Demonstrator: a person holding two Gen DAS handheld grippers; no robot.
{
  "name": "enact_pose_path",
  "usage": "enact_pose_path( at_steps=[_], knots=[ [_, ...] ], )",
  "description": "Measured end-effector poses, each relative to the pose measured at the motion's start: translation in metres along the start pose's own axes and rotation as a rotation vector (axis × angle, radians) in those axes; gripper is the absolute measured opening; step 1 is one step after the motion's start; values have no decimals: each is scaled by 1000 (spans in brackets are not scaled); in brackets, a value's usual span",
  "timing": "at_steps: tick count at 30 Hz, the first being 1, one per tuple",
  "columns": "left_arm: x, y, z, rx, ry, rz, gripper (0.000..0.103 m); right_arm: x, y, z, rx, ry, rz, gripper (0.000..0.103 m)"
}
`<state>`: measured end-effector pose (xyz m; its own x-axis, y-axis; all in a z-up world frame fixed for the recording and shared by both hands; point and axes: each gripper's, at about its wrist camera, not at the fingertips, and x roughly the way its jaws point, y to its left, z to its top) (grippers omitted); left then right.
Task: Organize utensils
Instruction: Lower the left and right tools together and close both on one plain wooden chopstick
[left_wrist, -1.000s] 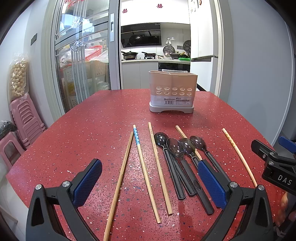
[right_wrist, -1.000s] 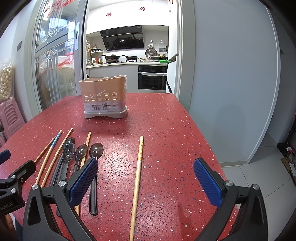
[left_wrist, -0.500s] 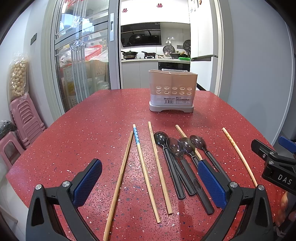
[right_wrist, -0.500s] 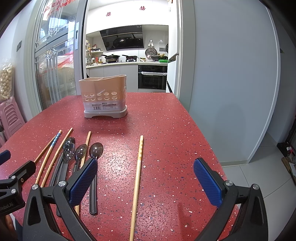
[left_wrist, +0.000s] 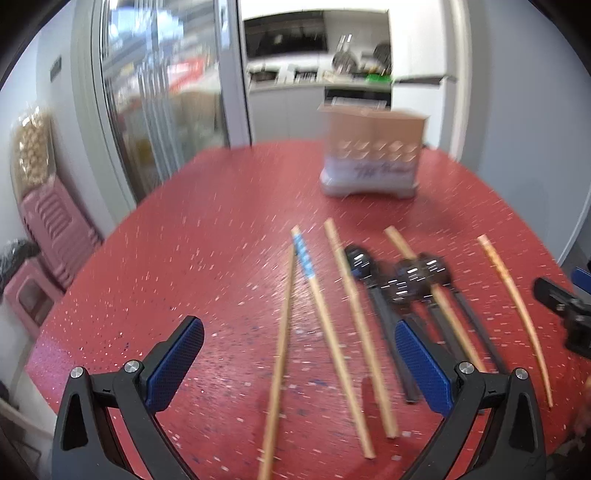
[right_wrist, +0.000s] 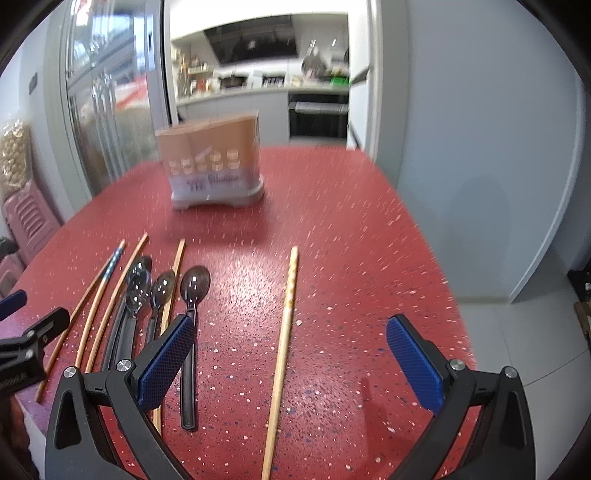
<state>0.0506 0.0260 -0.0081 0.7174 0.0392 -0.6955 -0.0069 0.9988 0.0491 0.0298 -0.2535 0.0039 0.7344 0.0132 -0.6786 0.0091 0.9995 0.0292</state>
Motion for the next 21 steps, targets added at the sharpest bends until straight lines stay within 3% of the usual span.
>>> enact_pose_path(
  at_steps=[9,14,16,21],
  knots=[
    [44,33,17,-2,185,-22,103,51,-7,31,-16,273,61,101],
    [69,33,24,47,283,-72,103,78,-5,40,-32,403,64,86],
    [75,32,26,61,306,-85,103,89,-4,42,-27,462,65,72],
    [87,34,35,63,356,-126,103,101,1,52,-42,518,48,63]
  ],
)
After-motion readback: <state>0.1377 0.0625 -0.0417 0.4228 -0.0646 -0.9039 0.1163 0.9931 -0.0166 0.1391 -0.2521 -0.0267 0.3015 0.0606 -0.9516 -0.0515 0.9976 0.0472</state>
